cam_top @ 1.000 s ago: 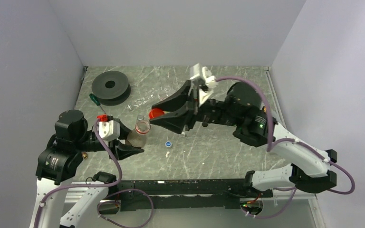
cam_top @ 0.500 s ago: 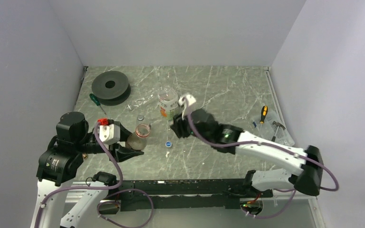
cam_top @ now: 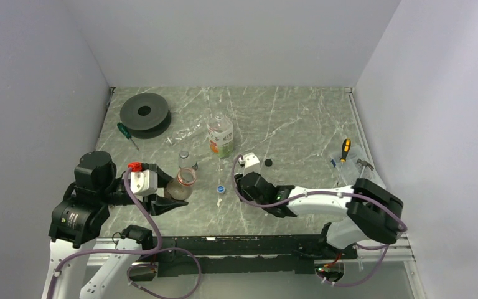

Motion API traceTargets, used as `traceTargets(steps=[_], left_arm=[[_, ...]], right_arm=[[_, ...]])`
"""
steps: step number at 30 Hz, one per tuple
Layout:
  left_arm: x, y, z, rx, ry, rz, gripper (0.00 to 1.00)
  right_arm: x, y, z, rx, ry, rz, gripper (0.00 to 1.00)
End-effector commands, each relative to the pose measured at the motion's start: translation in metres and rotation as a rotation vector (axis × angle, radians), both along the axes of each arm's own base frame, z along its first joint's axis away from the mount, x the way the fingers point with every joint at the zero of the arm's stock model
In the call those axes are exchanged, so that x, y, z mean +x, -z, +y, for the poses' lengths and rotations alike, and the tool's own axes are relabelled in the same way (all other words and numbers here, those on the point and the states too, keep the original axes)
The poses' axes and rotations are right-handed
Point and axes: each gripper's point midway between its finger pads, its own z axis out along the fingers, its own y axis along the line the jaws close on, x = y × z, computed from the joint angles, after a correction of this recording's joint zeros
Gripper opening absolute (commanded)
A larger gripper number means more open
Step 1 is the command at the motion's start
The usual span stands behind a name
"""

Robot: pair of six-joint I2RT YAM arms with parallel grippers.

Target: Unscrew the bottle caps

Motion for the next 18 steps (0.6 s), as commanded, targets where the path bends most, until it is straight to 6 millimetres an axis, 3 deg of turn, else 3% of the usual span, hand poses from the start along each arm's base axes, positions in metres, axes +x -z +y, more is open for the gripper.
traceTargets(steps=[1, 7, 11, 16, 18], left_arm=[[0.001, -0.001, 0.000, -0.004, 0.003, -0.027, 0.14], [0.001, 0.001, 0.002, 0.007, -0.016, -0.017, 0.15], [0.004, 0.003, 0.001, 0.002, -0.031, 0.003, 0.15], [0.008, 0.007, 0.001, -0.004, -0.055, 0.026, 0.16], [0.007, 0.008, 0.001, -0.006, -0.052, 0.025, 0.16]], right_arm=[[0.013, 0.000, 0.015, 0.094, 0.073, -0.062, 0.20], [0.012, 0.013, 0.013, 0.091, 0.107, -0.048, 0.30], [0.009, 0.012, 0.016, 0.095, 0.088, -0.036, 0.65], [0.008, -0.015, 0.015, 0.115, 0.076, -0.057, 0.77], [0.009, -0.040, 0.012, 0.138, 0.076, -0.085, 0.79]])
